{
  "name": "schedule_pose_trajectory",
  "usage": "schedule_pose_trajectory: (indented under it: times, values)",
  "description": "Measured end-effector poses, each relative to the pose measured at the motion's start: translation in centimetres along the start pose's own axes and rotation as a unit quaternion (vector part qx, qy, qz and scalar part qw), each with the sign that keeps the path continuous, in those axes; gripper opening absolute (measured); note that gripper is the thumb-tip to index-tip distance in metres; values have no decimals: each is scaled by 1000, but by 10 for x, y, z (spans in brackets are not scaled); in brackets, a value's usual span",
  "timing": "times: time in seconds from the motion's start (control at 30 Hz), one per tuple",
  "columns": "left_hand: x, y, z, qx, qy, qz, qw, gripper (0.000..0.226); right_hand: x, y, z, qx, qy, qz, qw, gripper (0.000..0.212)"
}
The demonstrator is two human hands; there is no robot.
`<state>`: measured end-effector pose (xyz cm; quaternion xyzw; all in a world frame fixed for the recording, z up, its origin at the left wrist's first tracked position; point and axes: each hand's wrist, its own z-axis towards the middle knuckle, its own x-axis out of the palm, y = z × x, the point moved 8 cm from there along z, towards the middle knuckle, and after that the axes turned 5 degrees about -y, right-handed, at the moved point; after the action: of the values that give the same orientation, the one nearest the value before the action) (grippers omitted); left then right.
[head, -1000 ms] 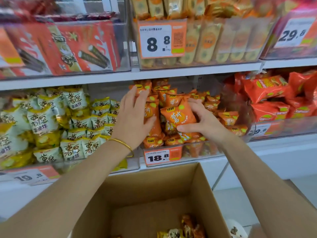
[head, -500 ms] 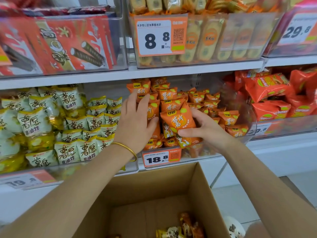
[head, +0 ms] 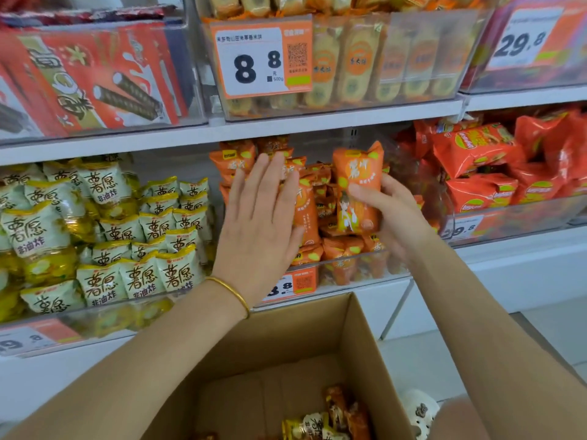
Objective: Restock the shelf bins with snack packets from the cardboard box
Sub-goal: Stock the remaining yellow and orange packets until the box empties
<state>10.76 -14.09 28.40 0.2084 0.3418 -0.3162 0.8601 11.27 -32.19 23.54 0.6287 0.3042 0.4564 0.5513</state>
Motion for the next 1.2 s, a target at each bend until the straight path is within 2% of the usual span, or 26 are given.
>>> schedule_pose_trajectory:
  times: [0.07,0.13,0.27,0.4,0.53,0.7,0.9,1.07,1.2]
  values:
    - [8,-23,2,55,18,23,998,56,-4,-3,26,9,-40,-4,999,34]
    - [19,-37,3,88,43,57,994,55,-1,-6,54,14,-68,-31,997,40]
    - [32,-40,9,99,55,116,987,50,12,-6,108,-32,-96,-131,986,44]
    - [36,-31,3,121,49,132,983,45,31,2,145,-85,-122,-233,961,58]
    - [38,-26,-1,128,39,122,983,47,54,3,162,-143,-102,-296,939,58]
    - [38,-26,1,134,12,106,985,43,62,-21,170,-126,-72,-403,904,48]
    - [41,-27,0,128,7,90,988,43,60,-12,163,-181,-88,-427,881,53]
    - [43,-27,0,124,4,92,988,43,64,-17,170,-162,-65,-477,861,54]
    - [43,-27,0,118,5,91,989,43,65,-20,175,-158,-54,-501,849,44]
